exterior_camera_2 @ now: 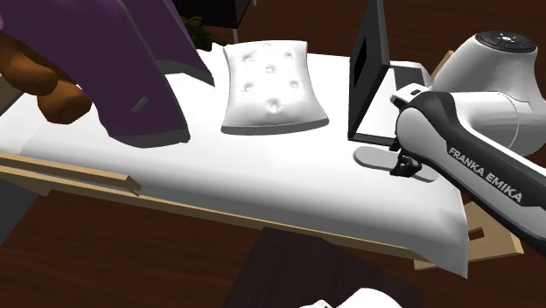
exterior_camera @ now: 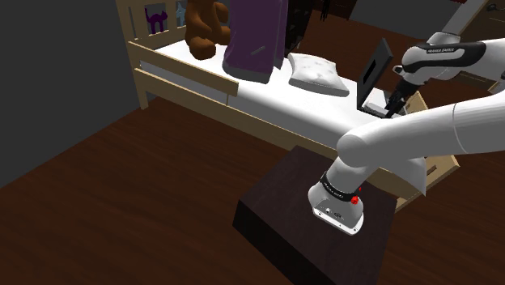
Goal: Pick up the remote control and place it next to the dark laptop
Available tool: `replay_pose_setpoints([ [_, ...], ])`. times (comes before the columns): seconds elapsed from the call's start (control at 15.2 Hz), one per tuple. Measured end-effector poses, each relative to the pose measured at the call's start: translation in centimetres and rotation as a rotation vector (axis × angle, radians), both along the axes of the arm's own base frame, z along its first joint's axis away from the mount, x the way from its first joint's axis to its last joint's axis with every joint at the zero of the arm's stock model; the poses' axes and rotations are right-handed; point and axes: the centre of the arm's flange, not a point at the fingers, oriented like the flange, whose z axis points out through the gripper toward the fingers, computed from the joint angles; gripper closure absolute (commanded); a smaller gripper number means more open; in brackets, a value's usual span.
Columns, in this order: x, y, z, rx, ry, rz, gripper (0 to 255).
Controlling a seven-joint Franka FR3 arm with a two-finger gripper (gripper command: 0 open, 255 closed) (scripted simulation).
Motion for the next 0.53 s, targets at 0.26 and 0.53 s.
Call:
replay_pose_setpoints([
  [0.26, 0.1, 0.0, -2.0, 0.0, 0.0, 0.0, 255],
  [0.53, -0.1, 0.0, -4.2, 0.0, 0.0, 0.0, 255],
])
